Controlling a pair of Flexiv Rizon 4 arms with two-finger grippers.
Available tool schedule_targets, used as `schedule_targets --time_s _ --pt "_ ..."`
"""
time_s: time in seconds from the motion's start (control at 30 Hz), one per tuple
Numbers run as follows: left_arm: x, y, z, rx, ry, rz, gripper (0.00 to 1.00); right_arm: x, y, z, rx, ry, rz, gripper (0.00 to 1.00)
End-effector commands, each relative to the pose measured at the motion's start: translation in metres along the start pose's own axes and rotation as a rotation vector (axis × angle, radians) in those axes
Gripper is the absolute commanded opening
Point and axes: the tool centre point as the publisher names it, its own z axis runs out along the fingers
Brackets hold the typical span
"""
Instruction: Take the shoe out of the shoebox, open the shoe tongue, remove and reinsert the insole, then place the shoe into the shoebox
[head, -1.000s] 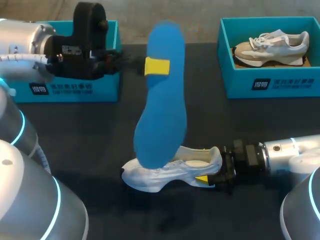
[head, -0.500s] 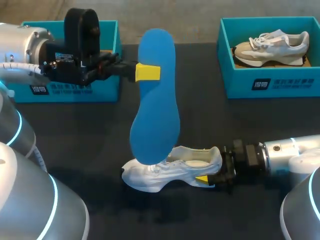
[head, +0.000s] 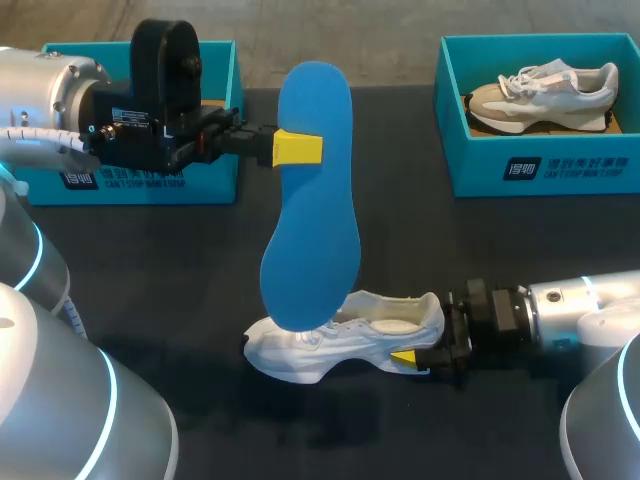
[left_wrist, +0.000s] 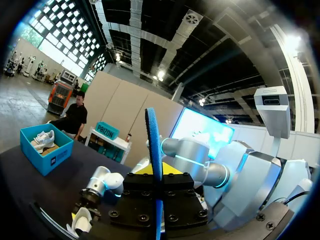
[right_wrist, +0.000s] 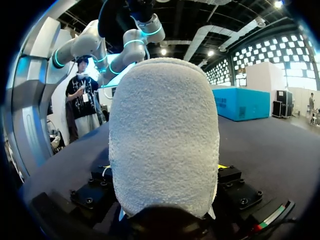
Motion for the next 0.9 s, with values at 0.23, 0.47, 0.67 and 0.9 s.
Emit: schedule_targets --time_s 0.23,0.47,0.67,0.9 --pt "0.0 0.0 0.001 0.0 0.0 0.0 0.0 0.003 -0.004 -0.021 0.015 -0.045 0.009 1.0" --pt "0.0 0.0 0.001 0.0 0.0 0.0 0.0 0.003 0.003 -0.035 0.046 -0.046 -0.016 1.0" --pt "0.0 0.0 0.001 0.0 0.0 0.0 0.0 0.001 0.012 -0.046 0.122 -0.035 -0.041 1.0" --pt "0.0 0.0 0.001 0.0 0.0 0.0 0.0 -0.002 0.021 -0.068 0.265 -0.063 -0.048 1.0"
